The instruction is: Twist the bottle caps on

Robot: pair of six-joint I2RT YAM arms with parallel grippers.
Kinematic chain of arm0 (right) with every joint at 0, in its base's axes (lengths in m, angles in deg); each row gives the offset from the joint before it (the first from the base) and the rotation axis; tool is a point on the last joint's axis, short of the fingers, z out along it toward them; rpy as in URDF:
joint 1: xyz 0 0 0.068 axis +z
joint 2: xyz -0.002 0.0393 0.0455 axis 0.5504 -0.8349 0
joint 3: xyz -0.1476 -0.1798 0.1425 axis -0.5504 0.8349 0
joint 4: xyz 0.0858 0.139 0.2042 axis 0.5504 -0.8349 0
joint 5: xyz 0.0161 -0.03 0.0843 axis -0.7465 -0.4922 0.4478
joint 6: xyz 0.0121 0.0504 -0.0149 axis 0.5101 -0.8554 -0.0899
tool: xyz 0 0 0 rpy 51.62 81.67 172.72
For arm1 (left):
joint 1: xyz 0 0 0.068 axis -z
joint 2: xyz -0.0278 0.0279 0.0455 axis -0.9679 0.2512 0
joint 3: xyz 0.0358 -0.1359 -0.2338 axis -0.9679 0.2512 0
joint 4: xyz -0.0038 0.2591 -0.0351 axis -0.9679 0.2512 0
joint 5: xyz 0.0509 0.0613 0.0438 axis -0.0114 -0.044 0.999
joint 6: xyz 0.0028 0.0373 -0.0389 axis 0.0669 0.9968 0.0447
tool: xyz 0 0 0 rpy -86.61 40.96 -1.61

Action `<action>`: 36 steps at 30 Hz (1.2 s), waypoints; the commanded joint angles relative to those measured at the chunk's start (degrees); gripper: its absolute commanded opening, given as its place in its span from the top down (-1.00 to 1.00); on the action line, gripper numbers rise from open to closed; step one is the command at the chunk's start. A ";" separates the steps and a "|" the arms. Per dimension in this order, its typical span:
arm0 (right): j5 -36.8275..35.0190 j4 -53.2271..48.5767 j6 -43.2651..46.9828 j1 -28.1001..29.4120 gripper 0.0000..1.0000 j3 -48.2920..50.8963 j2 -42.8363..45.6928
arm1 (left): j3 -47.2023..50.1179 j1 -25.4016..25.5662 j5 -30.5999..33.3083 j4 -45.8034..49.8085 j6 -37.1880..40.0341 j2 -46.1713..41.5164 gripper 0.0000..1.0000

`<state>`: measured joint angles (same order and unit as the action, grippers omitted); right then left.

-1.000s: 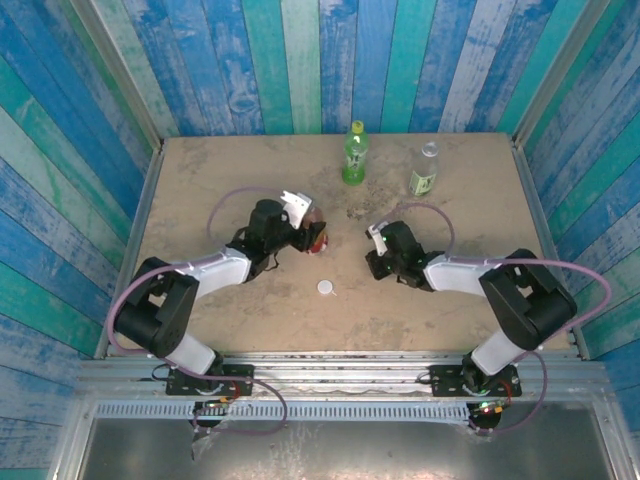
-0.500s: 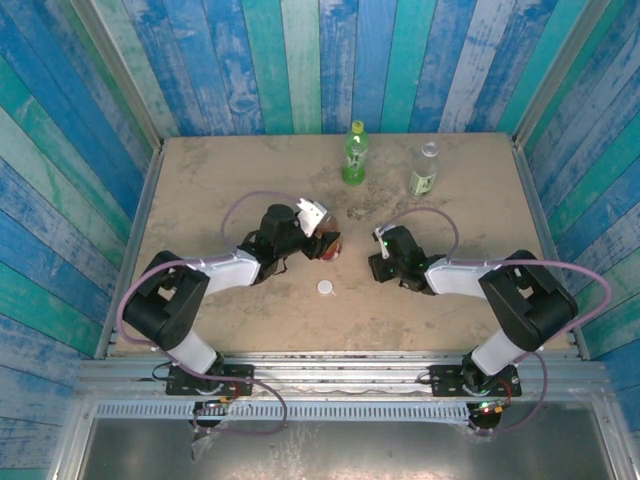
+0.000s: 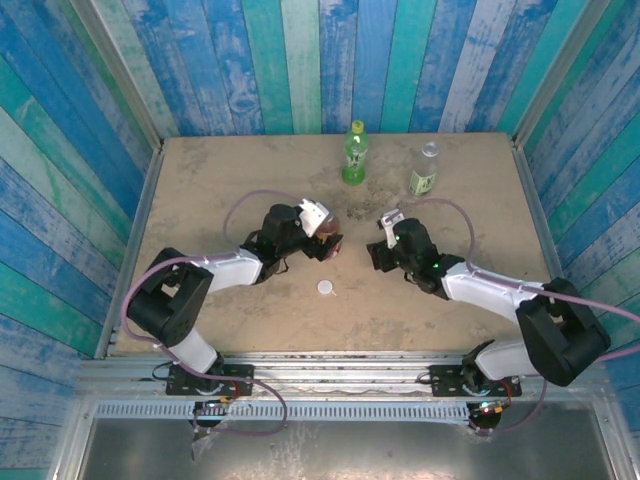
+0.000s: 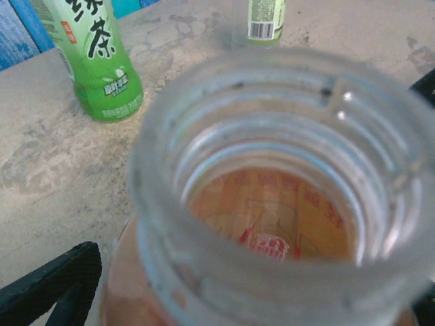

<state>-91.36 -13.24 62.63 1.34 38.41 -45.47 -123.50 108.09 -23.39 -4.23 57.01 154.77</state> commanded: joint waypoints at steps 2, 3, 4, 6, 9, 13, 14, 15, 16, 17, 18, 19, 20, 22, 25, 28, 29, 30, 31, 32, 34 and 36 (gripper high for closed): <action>-1.66 -0.40 1.76 -0.02 -0.55 1.06 2.36 | 4.28 0.15 2.44 -9.02 -1.49 -0.81 -0.88; -1.90 -0.40 1.98 -0.04 -0.55 1.33 2.69 | 5.48 0.19 2.81 -10.67 -1.91 -1.67 -0.88; -2.09 -0.40 2.15 -0.03 -0.55 1.50 2.97 | 6.53 0.21 2.82 -12.29 -2.15 -2.53 -0.88; -2.57 -0.36 2.47 -0.03 -0.55 1.92 3.50 | 9.71 0.14 3.32 -17.80 -3.56 -4.58 -0.88; -2.63 -0.28 2.85 -0.02 -0.56 2.20 3.78 | 12.53 0.17 4.07 -23.29 -3.72 -6.49 -0.88; -2.36 -0.33 2.90 -0.03 -0.56 2.09 3.87 | 14.58 0.15 4.02 -28.01 -5.68 -6.88 -0.88; -2.33 -0.33 2.90 -0.02 -0.56 2.01 3.88 | 14.97 0.19 3.87 -29.40 -6.78 -6.59 -0.87; -2.32 -0.39 2.86 -0.05 -0.56 1.91 4.01 | 15.15 0.18 3.35 -30.43 -7.30 -6.32 -0.88; -2.27 -0.48 2.91 -0.02 -0.56 1.87 4.10 | 15.39 0.14 2.63 -31.61 -7.76 -5.87 -0.88; -2.29 -0.61 2.92 -0.02 -0.56 1.86 4.23 | 15.85 0.15 2.08 -33.23 -8.70 -5.39 -0.88; -2.31 -0.77 2.96 -0.03 -0.56 1.79 4.32 | 16.14 0.16 1.93 -34.54 -9.65 -5.04 -0.88; -2.38 -0.94 2.99 -0.03 -0.56 1.71 4.46 | 16.51 0.05 1.64 -35.74 -10.86 -4.62 -0.87; -2.40 -1.13 3.07 -0.09 -0.56 1.67 4.50 | 16.67 0.07 0.59 -36.88 -11.32 -4.17 -0.88; -2.47 -1.57 3.07 -0.02 -0.56 1.44 4.66 | 16.68 0.05 -1.73 -38.43 -11.42 -3.02 -0.88; -2.27 -1.86 2.93 -0.04 -0.56 1.32 4.93 | 18.01 0.07 -2.71 -44.29 -11.06 -0.72 -0.87; -1.92 -2.24 3.01 -0.02 -0.56 0.92 5.05 | 18.40 0.06 -2.05 -47.96 -10.38 1.83 -0.88; -1.80 -2.24 3.05 -0.03 -0.56 0.81 4.91 | 18.07 0.05 -2.00 -48.92 -10.32 3.08 -0.87; -1.69 -2.33 3.10 -0.02 -0.56 0.72 4.94 | 17.82 0.08 -2.02 -49.87 -10.48 4.23 -0.87; -1.46 -2.41 3.09 -0.07 -0.56 0.62 4.85 | 17.63 0.06 -2.24 -51.10 -10.66 5.66 -0.89; -1.33 -2.42 3.15 -0.03 -0.56 0.47 4.76 | 17.43 0.06 -2.34 -52.79 -11.02 7.10 -0.90; -1.30 -2.57 3.21 -0.02 -0.56 0.41 4.67 | 16.89 0.06 -2.52 -55.09 -11.41 9.50 -0.92; -1.22 -2.46 3.29 -0.02 -0.56 0.49 4.67 | 16.13 0.05 -2.89 -55.82 -11.40 11.28 -0.95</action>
<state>-92.98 -14.16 65.38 1.34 39.98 -41.36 -106.06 108.09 -25.01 -54.53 46.24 162.81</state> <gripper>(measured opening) 0.778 0.969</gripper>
